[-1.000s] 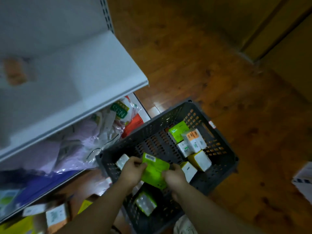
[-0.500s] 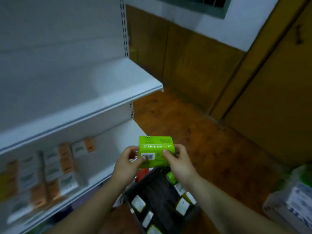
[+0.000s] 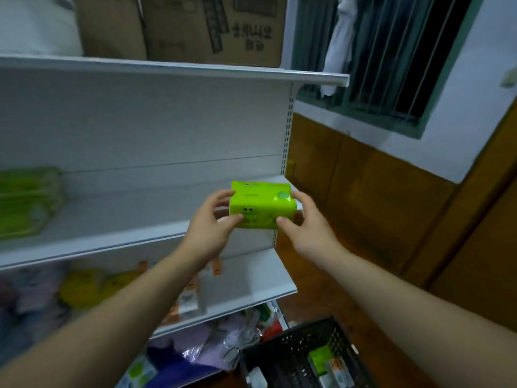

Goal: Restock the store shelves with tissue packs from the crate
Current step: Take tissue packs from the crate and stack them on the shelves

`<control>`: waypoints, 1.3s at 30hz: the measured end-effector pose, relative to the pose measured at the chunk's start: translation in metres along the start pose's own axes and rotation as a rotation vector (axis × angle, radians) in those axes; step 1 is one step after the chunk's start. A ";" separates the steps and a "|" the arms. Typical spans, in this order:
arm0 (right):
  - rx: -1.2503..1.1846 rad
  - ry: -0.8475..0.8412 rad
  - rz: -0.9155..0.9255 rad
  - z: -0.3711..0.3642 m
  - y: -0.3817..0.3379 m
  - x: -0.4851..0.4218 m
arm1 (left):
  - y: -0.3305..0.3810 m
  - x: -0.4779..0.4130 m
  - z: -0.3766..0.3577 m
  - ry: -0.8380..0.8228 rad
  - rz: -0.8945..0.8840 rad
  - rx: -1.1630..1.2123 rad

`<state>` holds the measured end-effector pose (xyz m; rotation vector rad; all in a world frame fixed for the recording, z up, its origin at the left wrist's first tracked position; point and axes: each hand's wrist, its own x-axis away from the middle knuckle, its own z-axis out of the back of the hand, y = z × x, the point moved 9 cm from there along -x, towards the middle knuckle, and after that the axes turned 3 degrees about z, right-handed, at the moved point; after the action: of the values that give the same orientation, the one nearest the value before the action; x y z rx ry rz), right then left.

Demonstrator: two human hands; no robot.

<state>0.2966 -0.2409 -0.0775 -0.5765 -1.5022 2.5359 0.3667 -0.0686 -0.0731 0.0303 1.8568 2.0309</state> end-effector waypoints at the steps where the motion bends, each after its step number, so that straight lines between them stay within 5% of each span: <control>1: -0.022 -0.002 0.027 -0.004 -0.015 0.004 | 0.010 0.008 0.013 0.025 -0.010 -0.003; 10: -0.119 -0.125 0.157 -0.088 -0.104 0.038 | 0.044 0.074 0.133 0.232 -0.020 -0.046; 24: -0.157 -0.407 0.104 -0.351 -0.202 0.104 | -0.004 0.174 0.393 0.361 0.195 -0.264; 39: -0.067 -0.519 0.030 -0.446 -0.180 0.015 | -0.064 0.094 0.453 0.360 0.328 -0.390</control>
<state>0.4444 0.2157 -0.1169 0.0711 -1.7377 2.8061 0.4196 0.3942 -0.1011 -0.1566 1.6964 2.7519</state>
